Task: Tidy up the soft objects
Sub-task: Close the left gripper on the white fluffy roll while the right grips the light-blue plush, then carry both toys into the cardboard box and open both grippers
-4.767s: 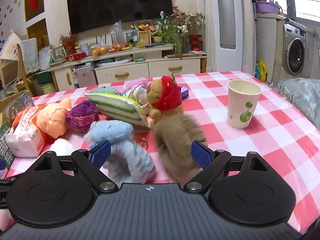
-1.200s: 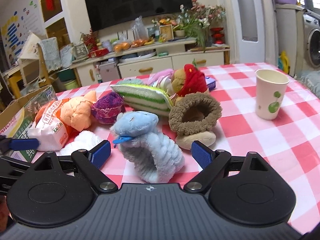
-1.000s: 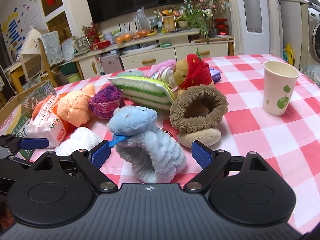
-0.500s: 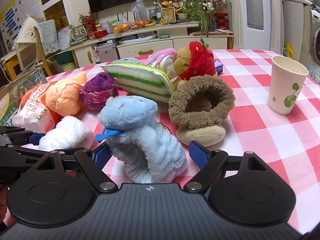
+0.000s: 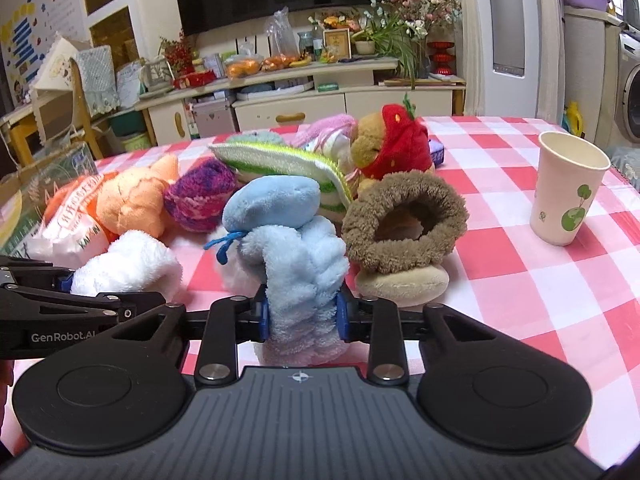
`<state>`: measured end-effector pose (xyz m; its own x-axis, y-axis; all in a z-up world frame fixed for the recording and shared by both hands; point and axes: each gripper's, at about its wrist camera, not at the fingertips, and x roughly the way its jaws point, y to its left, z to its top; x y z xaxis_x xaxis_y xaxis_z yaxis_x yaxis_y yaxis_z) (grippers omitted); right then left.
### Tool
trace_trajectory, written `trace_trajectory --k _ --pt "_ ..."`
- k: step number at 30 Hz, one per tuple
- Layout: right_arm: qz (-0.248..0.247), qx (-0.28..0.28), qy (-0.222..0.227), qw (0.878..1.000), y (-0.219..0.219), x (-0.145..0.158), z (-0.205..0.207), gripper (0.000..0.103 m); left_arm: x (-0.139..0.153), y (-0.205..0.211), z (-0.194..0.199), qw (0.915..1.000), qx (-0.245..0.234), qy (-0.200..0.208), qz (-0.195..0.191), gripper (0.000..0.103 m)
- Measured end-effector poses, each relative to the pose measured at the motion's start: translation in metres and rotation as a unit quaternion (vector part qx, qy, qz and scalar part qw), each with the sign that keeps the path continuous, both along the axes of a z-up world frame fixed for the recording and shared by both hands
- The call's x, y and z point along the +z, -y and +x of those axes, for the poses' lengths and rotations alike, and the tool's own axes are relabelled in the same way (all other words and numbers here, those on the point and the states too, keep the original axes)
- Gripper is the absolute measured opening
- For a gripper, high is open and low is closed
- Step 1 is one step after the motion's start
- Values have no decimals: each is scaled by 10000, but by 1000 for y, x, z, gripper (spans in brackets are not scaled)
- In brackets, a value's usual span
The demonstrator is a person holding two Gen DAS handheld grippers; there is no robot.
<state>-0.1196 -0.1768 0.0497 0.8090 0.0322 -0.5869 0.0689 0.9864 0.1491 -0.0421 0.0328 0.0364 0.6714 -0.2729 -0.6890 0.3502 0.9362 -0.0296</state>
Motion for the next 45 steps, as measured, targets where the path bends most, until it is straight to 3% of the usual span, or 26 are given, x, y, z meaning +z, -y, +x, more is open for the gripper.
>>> trace_trajectory --k 13,30,38,45 --pt "249 -92 264 9993 -7 15 -7 34 32 -26 -12 9981 44 355 -499 42" --pt "212 501 390 9978 -51 41 10 34 68 -86 -25 9905 500 760 -1033 43" --pt "488 964 572 9925 -75 58 26 34 86 -132 -31 9811 1008 1057 -1268 43" --pt "939 1493 659 9821 -98 64 41 34 83 -178 -27 9710 1743 1103 -1205 43"
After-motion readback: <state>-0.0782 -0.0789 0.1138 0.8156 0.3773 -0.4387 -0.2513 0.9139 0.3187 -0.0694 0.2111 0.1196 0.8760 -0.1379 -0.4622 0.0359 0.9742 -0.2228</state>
